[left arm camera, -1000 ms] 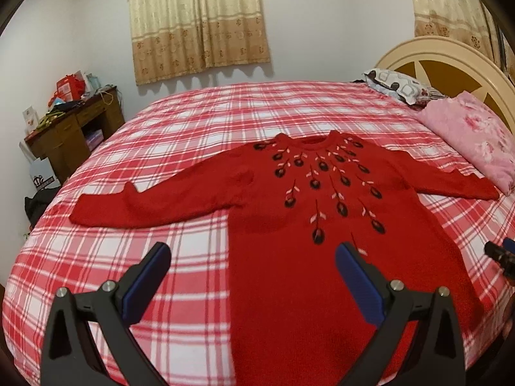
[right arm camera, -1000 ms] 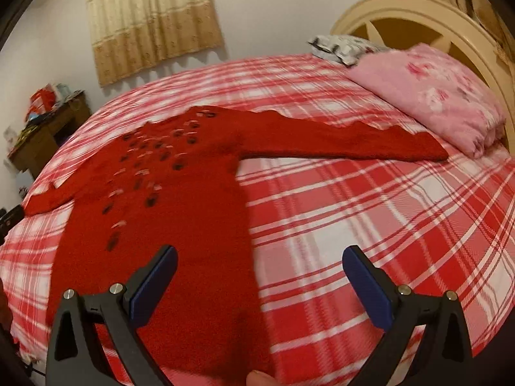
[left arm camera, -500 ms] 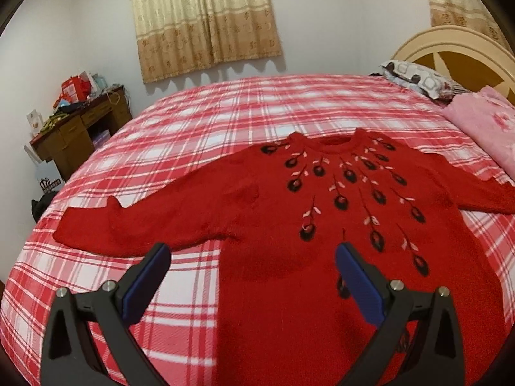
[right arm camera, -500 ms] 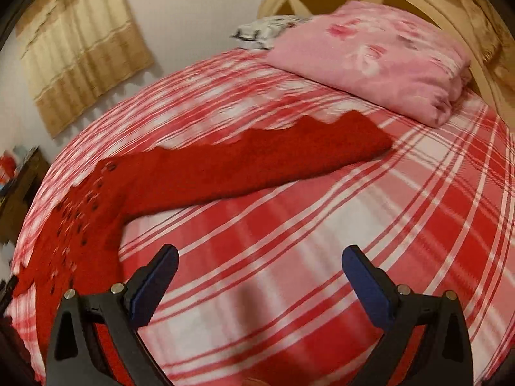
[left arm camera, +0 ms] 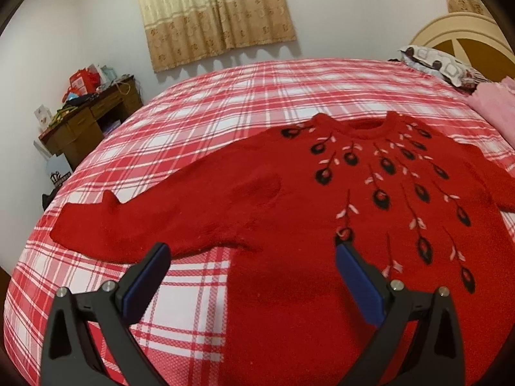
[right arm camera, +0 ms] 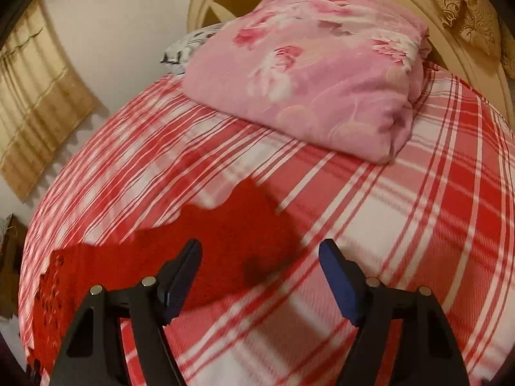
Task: Fold small clothes
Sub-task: 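Move the right tool to the sleeve end nearest it and grasp the cuff, then lift the cuff with the right tool and fold the sleeve across the body, then open the right tool to release the folded sleeve on the body, then grasp the other sleeve cuff with the left tool and lift it, then fold the held sleeve across the body with the left tool and release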
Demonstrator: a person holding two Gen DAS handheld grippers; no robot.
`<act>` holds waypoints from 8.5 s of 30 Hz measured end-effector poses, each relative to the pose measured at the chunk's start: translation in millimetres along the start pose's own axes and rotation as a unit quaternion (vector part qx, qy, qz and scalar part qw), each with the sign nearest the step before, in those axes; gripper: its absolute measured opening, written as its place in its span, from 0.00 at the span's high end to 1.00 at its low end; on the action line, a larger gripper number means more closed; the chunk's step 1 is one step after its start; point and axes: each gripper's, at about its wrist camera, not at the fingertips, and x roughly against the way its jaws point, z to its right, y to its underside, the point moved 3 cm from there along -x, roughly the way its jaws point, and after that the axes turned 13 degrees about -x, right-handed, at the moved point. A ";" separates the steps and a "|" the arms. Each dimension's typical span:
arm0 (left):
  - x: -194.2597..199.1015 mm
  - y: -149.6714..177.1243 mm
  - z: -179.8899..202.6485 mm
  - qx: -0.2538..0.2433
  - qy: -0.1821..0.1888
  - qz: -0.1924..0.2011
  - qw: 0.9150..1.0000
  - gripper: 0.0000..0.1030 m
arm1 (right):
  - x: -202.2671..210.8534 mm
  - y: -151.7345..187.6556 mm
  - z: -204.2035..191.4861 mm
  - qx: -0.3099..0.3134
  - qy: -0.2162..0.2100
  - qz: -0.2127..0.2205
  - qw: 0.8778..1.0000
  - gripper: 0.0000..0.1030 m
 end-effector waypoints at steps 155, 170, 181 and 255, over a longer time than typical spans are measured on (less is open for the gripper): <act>-23.3 107.9 -197.5 0.184 -0.031 -0.062 0.981 0.00 | -13.4 413.8 -427.0 0.351 -0.233 -0.232 0.876 0.30; -45.4 146.2 -340.7 0.303 -0.123 -0.096 0.940 0.00 | 5.1 464.9 -432.6 0.450 -0.247 -0.158 0.843 0.14; -80.8 123.8 -343.9 0.339 -0.059 -0.077 0.936 0.22 | 3.0 475.6 -434.8 0.490 -0.228 -0.146 0.829 0.02; 80.0 -174.3 -136.5 0.173 0.166 0.186 0.953 0.95 | 98.6 296.7 -246.4 0.231 -0.320 -0.154 0.906 0.02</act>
